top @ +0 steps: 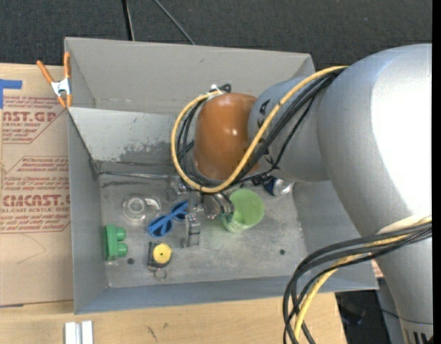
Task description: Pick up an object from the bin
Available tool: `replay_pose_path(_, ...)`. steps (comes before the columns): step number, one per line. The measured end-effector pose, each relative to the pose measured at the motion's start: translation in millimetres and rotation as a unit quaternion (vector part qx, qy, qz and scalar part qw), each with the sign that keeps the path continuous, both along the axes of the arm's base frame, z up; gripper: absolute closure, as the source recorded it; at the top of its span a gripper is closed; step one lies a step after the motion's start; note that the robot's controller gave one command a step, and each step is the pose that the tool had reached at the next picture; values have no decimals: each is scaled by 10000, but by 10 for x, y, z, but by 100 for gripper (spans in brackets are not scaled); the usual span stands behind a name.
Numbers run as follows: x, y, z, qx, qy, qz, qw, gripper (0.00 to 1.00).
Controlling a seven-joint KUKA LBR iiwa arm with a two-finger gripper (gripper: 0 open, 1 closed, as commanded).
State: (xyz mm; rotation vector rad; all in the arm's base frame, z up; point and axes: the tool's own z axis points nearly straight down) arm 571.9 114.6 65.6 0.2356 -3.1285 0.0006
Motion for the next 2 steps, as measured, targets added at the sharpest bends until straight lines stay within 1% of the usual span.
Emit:
replay_pose_path(1, 20, 7, 45, 12, -33, -7, 10000, 100)
replay_pose_path(2, -116, -20, 1529, 13, -72, 576, 9983, 100)
